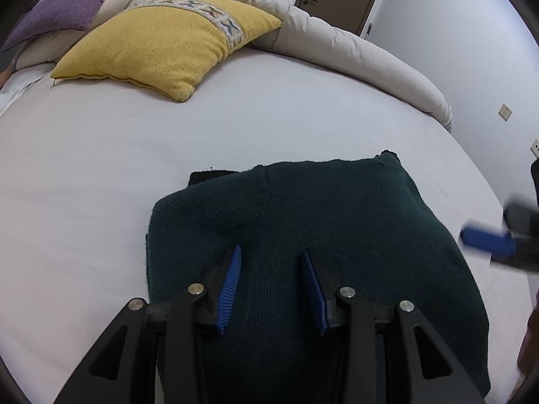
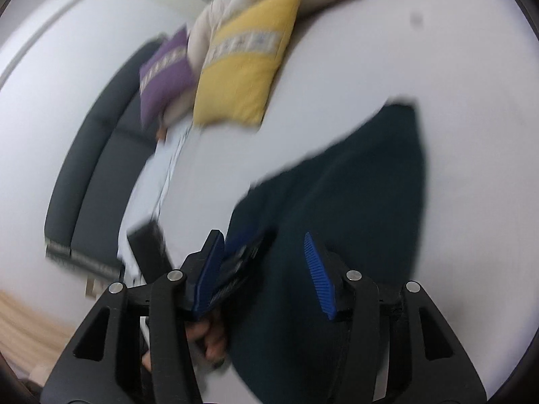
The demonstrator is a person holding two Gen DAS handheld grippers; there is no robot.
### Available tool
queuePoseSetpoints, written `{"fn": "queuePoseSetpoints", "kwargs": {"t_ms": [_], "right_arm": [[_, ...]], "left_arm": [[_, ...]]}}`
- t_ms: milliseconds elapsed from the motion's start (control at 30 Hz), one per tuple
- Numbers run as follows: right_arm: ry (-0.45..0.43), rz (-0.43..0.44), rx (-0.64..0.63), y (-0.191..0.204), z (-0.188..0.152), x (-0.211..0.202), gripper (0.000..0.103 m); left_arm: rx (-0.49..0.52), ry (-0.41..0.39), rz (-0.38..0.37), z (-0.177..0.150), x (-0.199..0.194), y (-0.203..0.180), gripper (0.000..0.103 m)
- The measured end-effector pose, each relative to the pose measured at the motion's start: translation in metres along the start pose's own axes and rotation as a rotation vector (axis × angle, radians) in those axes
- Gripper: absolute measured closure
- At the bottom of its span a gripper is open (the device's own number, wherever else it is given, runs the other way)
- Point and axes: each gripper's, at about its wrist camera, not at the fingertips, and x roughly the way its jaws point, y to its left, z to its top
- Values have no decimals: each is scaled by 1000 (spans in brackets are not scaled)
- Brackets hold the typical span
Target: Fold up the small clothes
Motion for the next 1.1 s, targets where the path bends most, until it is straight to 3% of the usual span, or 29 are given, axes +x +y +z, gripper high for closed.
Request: {"fn": "queuePoseSetpoints", "kwargs": {"t_ms": [67, 133, 233, 267, 300, 433, 533, 567, 633, 700, 833, 1000, 1100], "right_arm": [[48, -34, 24, -8, -4, 17, 55], [44, -7, 65, -26, -5, 27, 59], [21, 0, 98, -43, -6, 23, 85], [17, -10, 99, -48, -9, 21, 99], [15, -26, 111, -54, -8, 23, 103], [-32, 84, 198, -82, -5, 22, 103], [-75, 55, 168, -77, -5, 20, 103], [-89, 33, 145, -72, -6, 16, 101], [-101, -8, 87, -53, -13, 5, 87], [-105, 11, 49, -32, -23, -10, 44], [-46, 75, 2, -8, -55, -21, 41], [21, 109, 48, -29, -98, -15, 44], [13, 97, 40, -37, -125, -22, 44]], "left_arm": [[5, 1, 6, 0, 0, 0, 62], [12, 3, 14, 0, 1, -2, 62], [12, 2, 17, 0, 1, -2, 62], [12, 0, 18, 0, 1, -3, 62], [14, -1, 22, 0, 1, -4, 62], [18, -6, 28, -1, 1, -5, 62], [17, -11, 26, -1, 1, -4, 62], [17, -12, 27, -2, 1, -4, 62], [20, -13, 31, -2, 1, -4, 62], [22, -13, 34, -3, 2, -5, 62], [35, -16, 54, -4, 1, -7, 61], [55, -18, 78, -5, 1, -10, 61], [67, -22, 92, -6, 1, -11, 61]]}}
